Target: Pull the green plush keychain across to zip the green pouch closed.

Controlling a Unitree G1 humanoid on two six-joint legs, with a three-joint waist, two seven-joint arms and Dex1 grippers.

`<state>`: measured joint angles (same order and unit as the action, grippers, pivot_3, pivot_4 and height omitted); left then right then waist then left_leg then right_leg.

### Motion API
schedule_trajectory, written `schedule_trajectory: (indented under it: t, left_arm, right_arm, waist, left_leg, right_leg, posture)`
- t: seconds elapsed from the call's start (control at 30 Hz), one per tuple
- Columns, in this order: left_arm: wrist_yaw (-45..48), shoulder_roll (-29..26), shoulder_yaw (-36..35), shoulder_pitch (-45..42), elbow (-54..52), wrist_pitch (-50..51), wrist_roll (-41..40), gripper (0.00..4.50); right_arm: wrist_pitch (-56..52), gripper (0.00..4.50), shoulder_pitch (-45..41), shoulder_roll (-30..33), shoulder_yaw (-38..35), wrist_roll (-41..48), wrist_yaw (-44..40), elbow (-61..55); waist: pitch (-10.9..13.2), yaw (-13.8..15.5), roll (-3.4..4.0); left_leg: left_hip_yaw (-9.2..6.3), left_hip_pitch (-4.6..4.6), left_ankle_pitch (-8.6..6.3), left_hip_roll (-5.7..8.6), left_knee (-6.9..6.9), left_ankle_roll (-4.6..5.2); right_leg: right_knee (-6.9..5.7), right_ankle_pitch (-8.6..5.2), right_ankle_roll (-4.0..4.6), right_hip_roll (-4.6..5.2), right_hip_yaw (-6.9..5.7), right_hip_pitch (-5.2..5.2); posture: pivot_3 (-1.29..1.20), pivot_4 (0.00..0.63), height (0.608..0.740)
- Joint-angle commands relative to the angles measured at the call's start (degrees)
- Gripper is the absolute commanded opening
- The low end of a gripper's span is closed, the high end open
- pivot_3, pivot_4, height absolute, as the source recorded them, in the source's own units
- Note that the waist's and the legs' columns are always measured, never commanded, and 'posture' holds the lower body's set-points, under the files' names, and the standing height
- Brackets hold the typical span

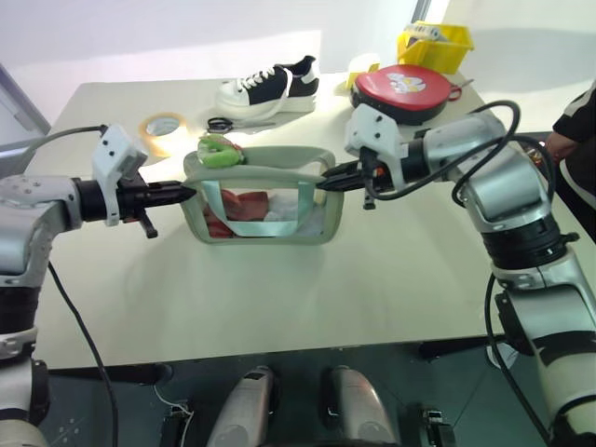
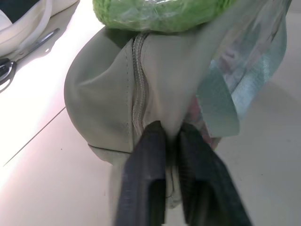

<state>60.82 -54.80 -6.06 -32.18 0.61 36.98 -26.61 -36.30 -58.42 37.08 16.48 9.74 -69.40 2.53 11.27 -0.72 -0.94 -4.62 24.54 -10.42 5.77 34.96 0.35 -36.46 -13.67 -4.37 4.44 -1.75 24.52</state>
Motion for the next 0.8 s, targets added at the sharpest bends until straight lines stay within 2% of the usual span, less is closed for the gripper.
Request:
schedule_trajectory:
  t: [0.03,0.07,0.17,0.37,0.4,0.57,0.8]
  left_arm:
    - [-0.8,-0.4,-1.6,-1.6,-0.3,-0.2,0.2,0.02]
    - [-0.9,-0.4,-1.5,-1.6,-0.4,-0.1,0.2,0.02]
    - [-0.9,-0.5,-1.4,-1.5,-0.6,-0.1,0.4,0.0]
    - [-1.3,-0.5,-1.2,-1.3,-0.9,-0.2,0.6,0.0]
    - [-1.4,-0.4,-1.2,-1.2,-1.1,-0.2,0.6,0.0]
    - [-1.7,-0.1,-1.2,-1.1,-1.3,-0.1,0.5,0.0]
    - [-1.2,0.4,-0.4,-2.4,-0.7,-0.2,0.9,0.0]
  right_arm:
    - [0.1,0.0,-0.3,0.3,-0.8,0.3,0.1,-1.6]
    - [0.0,0.0,-0.4,0.3,-0.9,0.3,0.3,-1.5]
    - [0.1,1.19,-1.6,0.6,-1.4,0.4,0.0,0.1]
    - [4.9,4.26,-8.9,1.4,-3.5,-0.1,-1.6,7.5]
    - [4.7,4.44,-10.5,0.8,-4.3,1.0,-2.0,8.1]
    - [2.5,4.44,-14.0,-7.6,-5.2,4.7,0.7,7.6]
    - [8.6,4.44,-14.7,-21.1,-1.4,-0.2,9.7,15.2]
  waist:
    - [0.0,0.0,0.0]
    - [0.0,0.0,0.0]
    - [0.0,0.0,0.0]
    - [0.0,-0.1,0.01]
    - [0.0,-0.1,0.01]
    - [0.0,-0.4,-0.01]
    - [0.0,0.0,-0.02]
  left_leg:
    - [0.0,0.0,0.0,0.0,0.0,0.0]
    - [0.0,0.0,0.0,0.0,0.0,0.0]
    - [0.0,0.0,0.0,0.0,0.0,0.01]
    - [0.01,0.0,0.0,0.0,0.0,0.0]
    - [0.01,0.0,0.0,0.0,0.0,0.0]
    - [0.01,-0.02,0.02,-0.01,-0.08,0.02]
    - [0.0,-0.04,0.03,0.0,0.02,-0.01]
  right_leg:
    - [0.0,0.0,0.0,0.0,0.0,0.0]
    - [0.0,0.0,0.0,0.0,0.0,0.0]
    - [0.0,0.0,0.0,0.0,0.0,0.0]
    - [0.0,0.0,0.0,0.0,0.0,0.01]
    - [-0.01,0.01,0.0,0.0,0.0,0.02]
    - [-0.02,0.01,-0.01,-0.02,0.0,0.03]
    - [-0.24,0.01,-0.01,-0.03,0.01,0.06]
  posture:
    - [0.0,0.15,0.74]
    - [0.0,0.15,0.74]
    - [0.0,0.15,0.74]
    - [0.0,0.15,0.74]
    - [0.0,0.15,0.74]
    - [0.0,0.15,0.74]
    - [0.0,0.15,0.74]
